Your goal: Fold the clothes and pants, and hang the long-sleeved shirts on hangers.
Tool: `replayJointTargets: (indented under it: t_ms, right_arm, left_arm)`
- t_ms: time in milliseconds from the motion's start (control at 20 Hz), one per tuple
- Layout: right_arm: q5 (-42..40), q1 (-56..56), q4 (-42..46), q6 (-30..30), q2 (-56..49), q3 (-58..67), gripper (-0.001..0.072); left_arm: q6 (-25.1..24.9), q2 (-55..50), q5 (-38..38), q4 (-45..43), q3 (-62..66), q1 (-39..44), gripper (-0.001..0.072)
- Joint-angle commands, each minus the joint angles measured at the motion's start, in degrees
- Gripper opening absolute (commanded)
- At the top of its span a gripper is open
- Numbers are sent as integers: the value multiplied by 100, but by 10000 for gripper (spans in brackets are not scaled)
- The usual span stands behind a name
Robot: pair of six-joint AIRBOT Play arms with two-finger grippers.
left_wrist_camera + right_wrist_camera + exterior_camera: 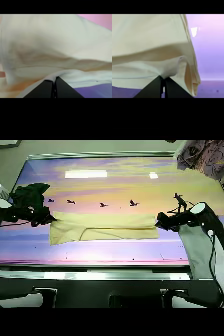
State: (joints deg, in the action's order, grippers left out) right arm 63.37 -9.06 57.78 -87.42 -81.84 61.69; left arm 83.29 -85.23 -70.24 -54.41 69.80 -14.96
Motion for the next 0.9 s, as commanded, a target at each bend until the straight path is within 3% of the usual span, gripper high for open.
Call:
replayJointTargets:
  t_ms: [0, 250, 300, 350, 400, 450, 500, 550, 600, 850]
  right_arm:
    - [-433, 9, -442, 304, -393, 61, 29]
    - [-826, 9, -675, 380, -721, 61, 34]
    - [-822, 9, -737, 378, -748, 61, 94]
    - [-769, 7, -813, 356, -748, 70, 217]
    - [-590, -20, -807, 315, -745, 155, 341]
    - [-273, -96, -693, 236, -743, 352, 409]
    - [28, -214, -538, 131, -743, 568, 425]
    - [286, -380, -323, -13, -743, 774, 444]
    - [437, -568, -236, -72, -745, 870, 533]
    - [1034, -1167, -415, 529, -1095, 868, 553]
  left_arm:
    - [-81, -704, 24, 59, 577, 37, 13]
    - [-153, -1338, 28, 107, 1001, 201, 18]
    - [-170, -1434, 28, 107, 1051, 243, 41]
    - [-168, -1506, 26, 109, 1108, 267, 137]
    - [-166, -1532, 31, 111, 1174, 280, 311]
    - [-166, -1521, 37, 103, 1270, 280, 439]
    - [-164, -1502, 20, 83, 1405, 254, 466]
    - [-116, -1467, -24, 52, 1585, 221, 466]
    - [83, -1432, -72, -79, 1762, 190, 467]
    - [439, -1215, -348, -758, 2328, 251, 467]
